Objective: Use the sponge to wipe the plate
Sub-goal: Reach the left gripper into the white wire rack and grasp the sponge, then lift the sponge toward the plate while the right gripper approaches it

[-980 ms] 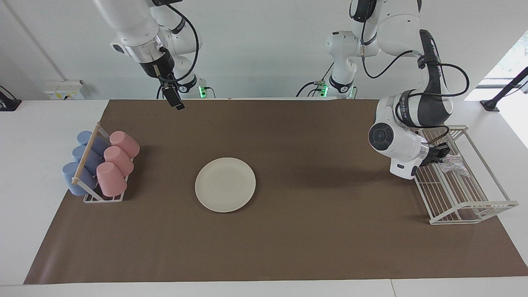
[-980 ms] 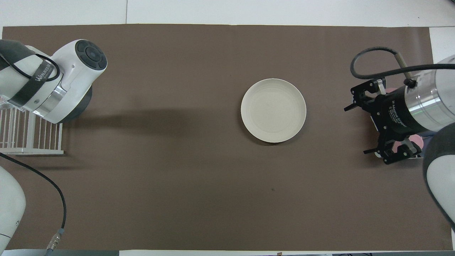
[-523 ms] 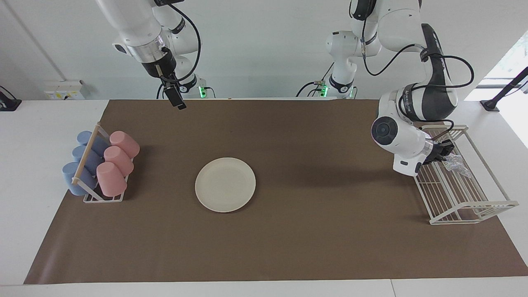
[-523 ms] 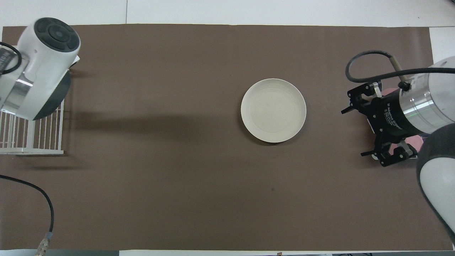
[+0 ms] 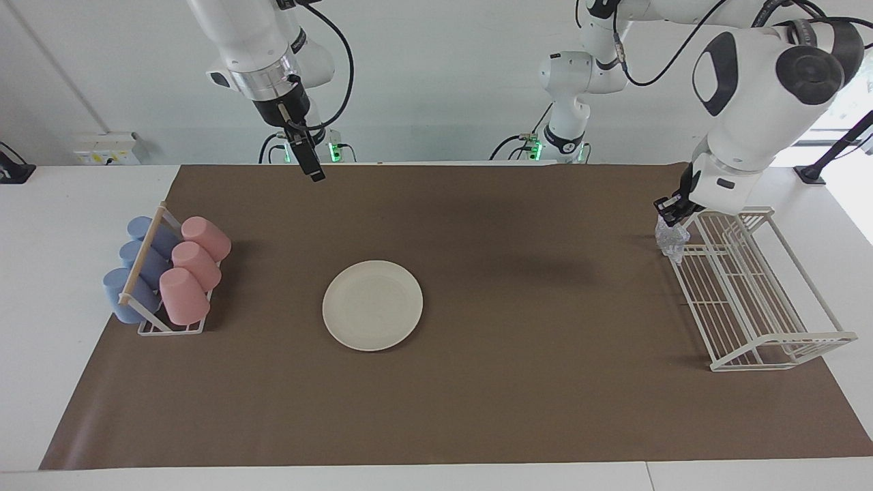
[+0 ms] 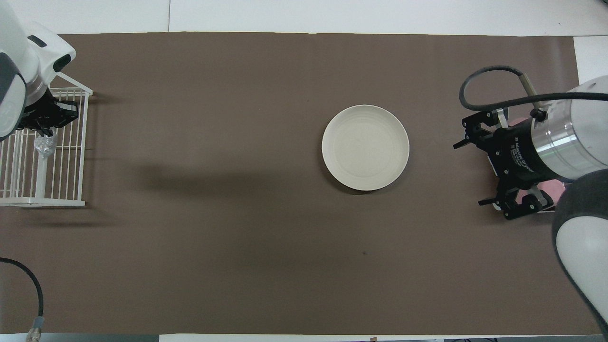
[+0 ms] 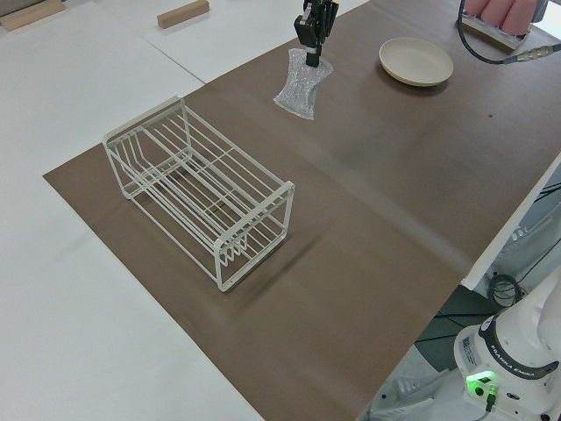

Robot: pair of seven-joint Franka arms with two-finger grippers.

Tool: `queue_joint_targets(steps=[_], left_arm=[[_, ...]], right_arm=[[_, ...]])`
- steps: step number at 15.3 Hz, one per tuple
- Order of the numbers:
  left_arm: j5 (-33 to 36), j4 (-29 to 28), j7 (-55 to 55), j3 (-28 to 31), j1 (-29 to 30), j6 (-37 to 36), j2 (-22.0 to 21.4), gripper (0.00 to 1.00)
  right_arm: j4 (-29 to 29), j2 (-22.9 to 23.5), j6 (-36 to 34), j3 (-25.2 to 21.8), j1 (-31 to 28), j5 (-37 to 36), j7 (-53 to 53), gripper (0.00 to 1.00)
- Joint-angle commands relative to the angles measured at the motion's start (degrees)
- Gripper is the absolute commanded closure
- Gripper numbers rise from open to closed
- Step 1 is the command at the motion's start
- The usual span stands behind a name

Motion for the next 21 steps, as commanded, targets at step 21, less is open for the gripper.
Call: queue_joint_targets(steps=[21], left_arm=[[-63.91,-45.57,36.35,-0.36,4.11,0.24,-19.81,1.00]], right_arm=[[3.51,5.04,9.69,9.84,16.00,-0.11,37.43,0.10]])
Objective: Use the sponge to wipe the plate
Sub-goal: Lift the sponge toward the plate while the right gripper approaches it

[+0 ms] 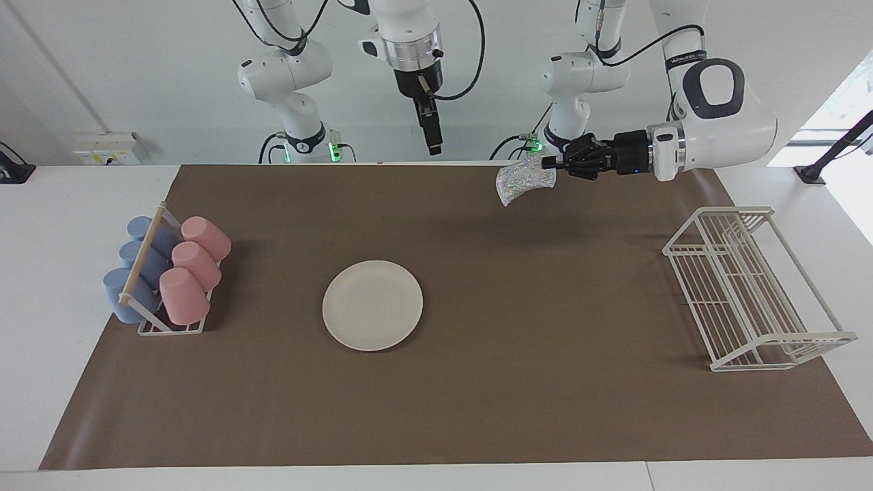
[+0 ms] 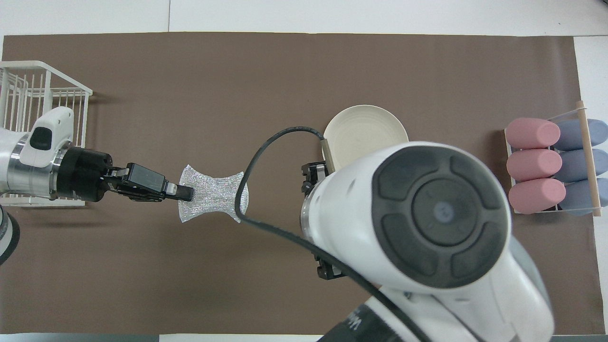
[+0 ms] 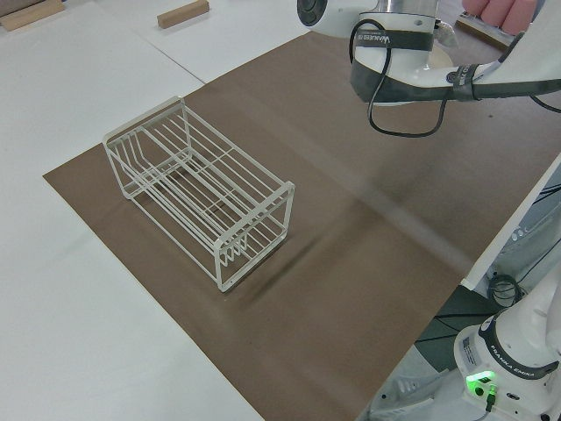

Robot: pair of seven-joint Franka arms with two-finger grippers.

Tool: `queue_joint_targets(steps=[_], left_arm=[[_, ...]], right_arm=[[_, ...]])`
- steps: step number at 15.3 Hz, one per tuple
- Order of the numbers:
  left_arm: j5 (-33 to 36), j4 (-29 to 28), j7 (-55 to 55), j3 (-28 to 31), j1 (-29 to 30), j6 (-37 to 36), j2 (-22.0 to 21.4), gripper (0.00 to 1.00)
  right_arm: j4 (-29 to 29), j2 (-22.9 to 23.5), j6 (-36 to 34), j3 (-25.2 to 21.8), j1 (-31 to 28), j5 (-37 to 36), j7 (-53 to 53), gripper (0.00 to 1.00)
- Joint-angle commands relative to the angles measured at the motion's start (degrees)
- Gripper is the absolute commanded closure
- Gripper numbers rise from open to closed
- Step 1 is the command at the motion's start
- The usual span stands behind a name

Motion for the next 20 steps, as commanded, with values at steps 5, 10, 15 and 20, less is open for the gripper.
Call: queue_joint_targets(steps=[5,10,15,20], left_arm=[[-7.61,-5.73,7.26,0.72,-0.60,-4.43,-1.38,1.00],[-7.79,-6.52,7.35,0.64,-1.39,-4.17,-1.47,1.00],[-7.70,-6.52,7.35,0.72,-1.39,-4.52,-1.47,1.00],[-7.44,-6.52,7.35,0.72,-1.22,-5.04,-1.55,1.00]], right_arm=[[0.49,3.42,4.44,-0.09,4.15,0.17,4.50,0.00],[-0.12,5.54,10.34,-0.09,7.94,-0.09,11.89,0.00],[-2.58,5.36,14.30,0.00,8.29,-0.09,11.72,0.00],[-5.04,4.83,15.71,0.08,8.46,0.34,6.72,0.42]])
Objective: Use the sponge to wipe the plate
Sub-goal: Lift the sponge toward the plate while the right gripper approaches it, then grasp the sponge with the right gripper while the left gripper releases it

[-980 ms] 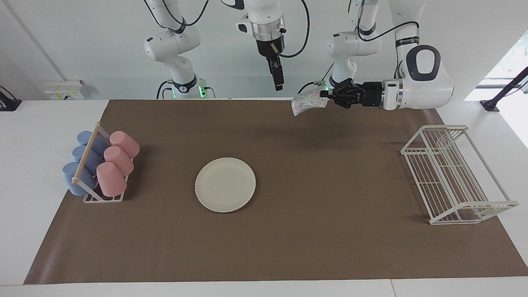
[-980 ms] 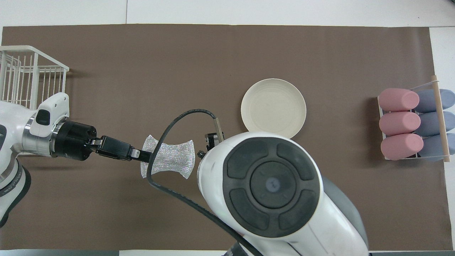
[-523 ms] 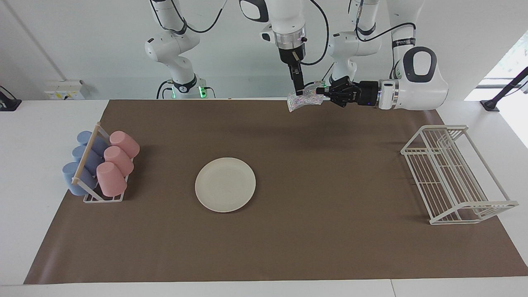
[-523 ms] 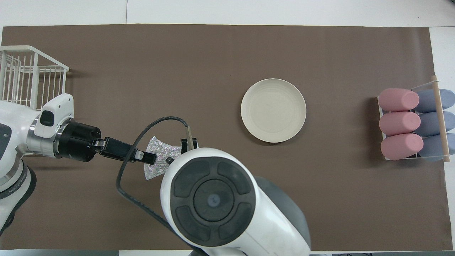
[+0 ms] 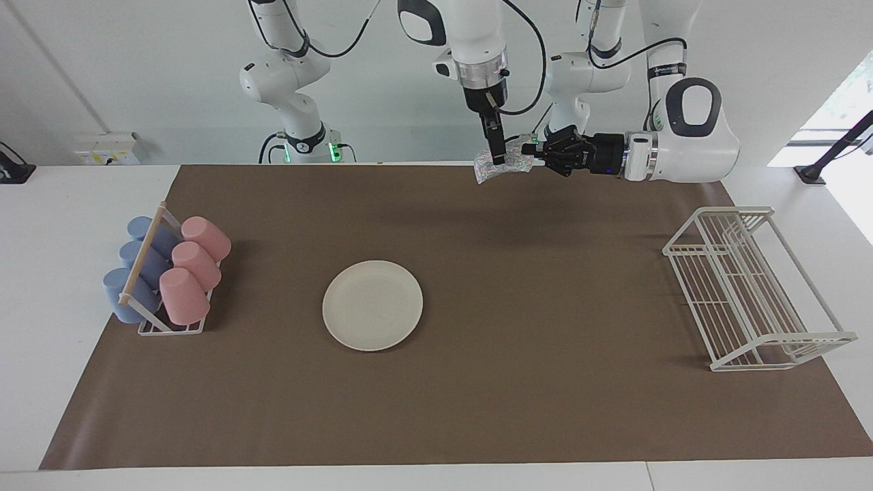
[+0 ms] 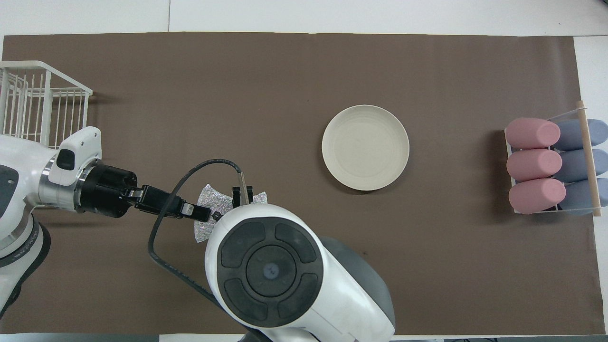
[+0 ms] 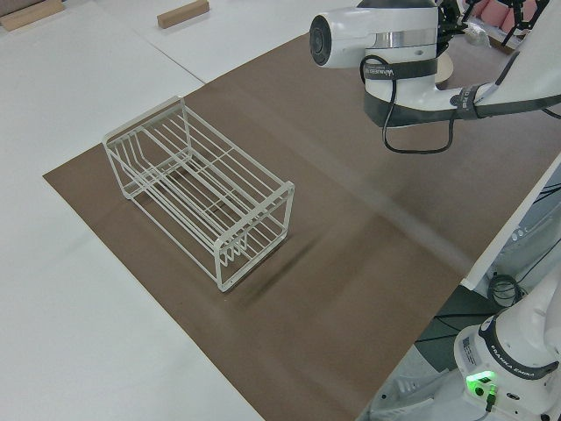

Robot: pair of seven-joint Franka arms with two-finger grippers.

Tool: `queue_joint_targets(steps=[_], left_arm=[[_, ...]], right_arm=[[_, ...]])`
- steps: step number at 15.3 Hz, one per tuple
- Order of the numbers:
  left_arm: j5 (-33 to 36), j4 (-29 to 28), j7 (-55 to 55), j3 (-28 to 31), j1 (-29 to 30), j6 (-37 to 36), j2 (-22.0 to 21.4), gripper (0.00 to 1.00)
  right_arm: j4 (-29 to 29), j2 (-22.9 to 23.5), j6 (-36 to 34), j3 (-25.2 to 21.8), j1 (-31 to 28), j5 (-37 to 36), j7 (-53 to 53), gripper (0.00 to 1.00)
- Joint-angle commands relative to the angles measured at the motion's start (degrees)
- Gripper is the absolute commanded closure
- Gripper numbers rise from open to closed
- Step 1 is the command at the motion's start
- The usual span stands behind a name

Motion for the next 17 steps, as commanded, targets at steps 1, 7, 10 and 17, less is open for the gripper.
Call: queue_joint_targets(steps=[1,7,10,17], left_arm=[[-0.60,-1.75,0.95,0.72,-0.27,-0.93,-1.54,1.00],[-0.33,-1.84,0.95,0.72,0.17,-1.63,-1.54,1.00],[0.80,-1.75,1.04,0.72,0.17,-1.81,-1.54,1.00],[1.86,-1.66,1.13,0.81,0.52,-2.60,-1.54,1.00]], right_arm=[[-2.32,-1.12,1.14,0.11,0.06,0.39,-3.01,0.73],[-1.97,-0.94,0.96,0.11,-0.21,0.66,-4.60,1.00],[-1.70,-0.85,1.04,0.11,-0.21,0.83,-4.60,1.00],[-1.53,-0.76,0.96,0.03,-0.38,2.50,-5.92,1.00]])
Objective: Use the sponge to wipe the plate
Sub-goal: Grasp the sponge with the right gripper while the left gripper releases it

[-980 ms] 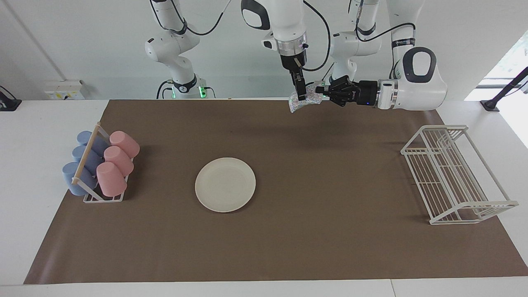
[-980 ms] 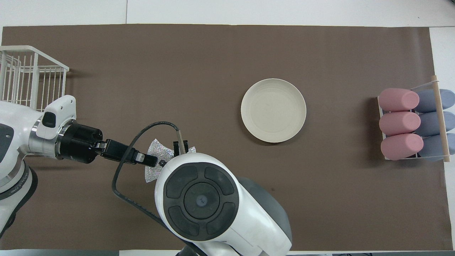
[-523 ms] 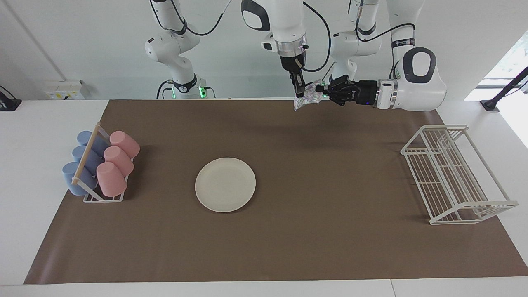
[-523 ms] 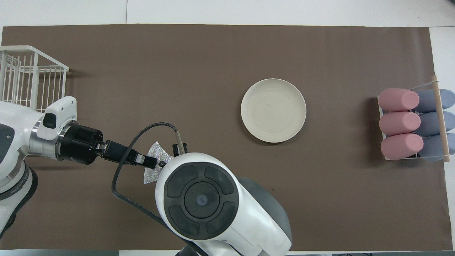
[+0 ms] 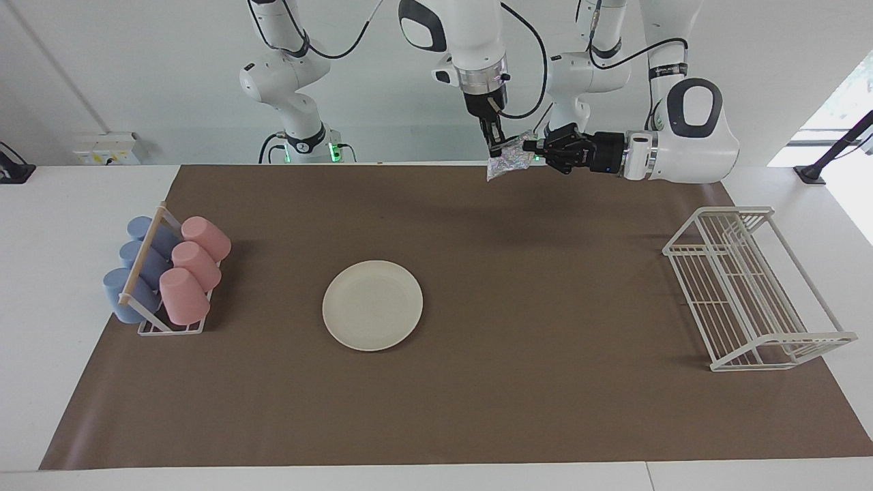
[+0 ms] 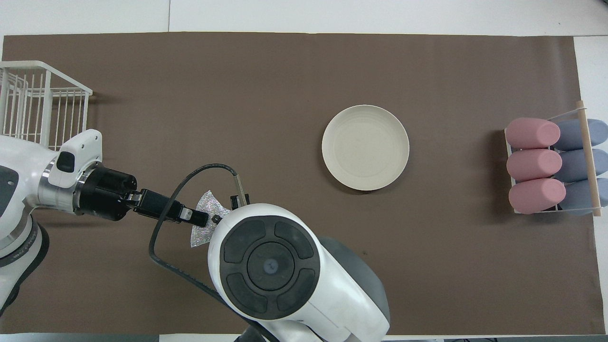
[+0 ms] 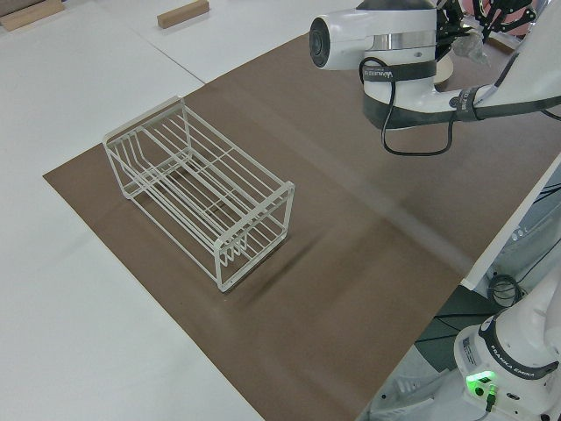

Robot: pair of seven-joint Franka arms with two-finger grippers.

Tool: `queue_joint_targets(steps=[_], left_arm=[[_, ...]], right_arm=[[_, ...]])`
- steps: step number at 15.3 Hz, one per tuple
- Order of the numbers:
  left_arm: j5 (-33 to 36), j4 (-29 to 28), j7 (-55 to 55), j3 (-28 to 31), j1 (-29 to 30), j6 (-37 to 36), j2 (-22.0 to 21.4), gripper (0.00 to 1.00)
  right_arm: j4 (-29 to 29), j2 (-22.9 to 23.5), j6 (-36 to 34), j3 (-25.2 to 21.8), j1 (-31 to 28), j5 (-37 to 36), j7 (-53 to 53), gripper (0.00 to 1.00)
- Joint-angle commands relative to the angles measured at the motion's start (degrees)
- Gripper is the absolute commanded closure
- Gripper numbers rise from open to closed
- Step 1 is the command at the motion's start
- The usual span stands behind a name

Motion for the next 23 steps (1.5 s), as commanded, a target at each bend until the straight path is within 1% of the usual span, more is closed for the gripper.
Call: queue_joint_targets(steps=[1,5,9,11,12,13,14,15,16,19,21,23], left_arm=[[0.98,-1.44,1.11,0.36,0.75,-0.96,-1.52,1.00],[0.98,-1.09,1.02,0.36,0.84,-0.87,-1.34,1.00],[0.98,-1.00,1.02,0.36,0.93,-0.87,-1.34,1.00],[1.07,-0.92,0.93,0.36,0.93,-0.87,-1.34,1.00],[2.64,0.56,0.49,0.18,0.76,0.00,-1.52,1.00],[6.57,3.62,-0.81,-0.08,-0.03,0.53,-1.95,0.68],[10.09,5.13,-6.57,-0.52,-0.73,1.67,-3.09,0.01],[10.30,5.06,-11.67,-0.78,-1.61,3.25,-3.62,0.00],[10.30,5.06,-12.77,-0.78,-1.71,3.96,-3.98,0.00],[10.47,5.06,-13.22,-0.61,-1.44,4.05,-4.07,0.00],[10.74,5.06,-13.22,-0.61,-1.09,4.14,-4.07,0.00],[11.44,5.15,-13.31,-0.43,-0.92,4.40,-4.07,0.00]], right_arm=[[-0.89,-0.84,0.50,0.09,-0.47,1.39,-2.68,1.00],[-0.71,-1.45,-3.53,-0.35,-0.90,1.13,-8.90,1.00],[-0.72,-3.21,-9.16,-0.35,-5.47,0.51,-20.15,1.00],[-0.71,-3.91,-10.13,-0.35,-7.23,0.51,-22.01,1.00],[-0.63,-4.26,-10.91,-0.35,-8.02,0.51,-23.85,1.00],[-0.54,-4.53,-11.44,-0.35,-8.81,0.51,-25.43,1.00],[-0.54,-4.88,-12.06,-0.35,-9.51,0.51,-26.58,1.00],[-0.54,-5.06,-12.76,-0.35,-10.48,0.51,-28.24,1.00],[-0.45,-5.15,-13.03,-0.35,-11.10,0.60,-28.87,1.00],[-0.71,-5.23,-12.60,-0.44,-11.19,0.34,-29.66,1.00],[-2.90,-6.11,-11.98,-0.52,-13.63,0.16,-35.17,1.00],[-4.66,-6.03,-8.13,-0.44,-16.45,0.07,-38.96,1.00]])
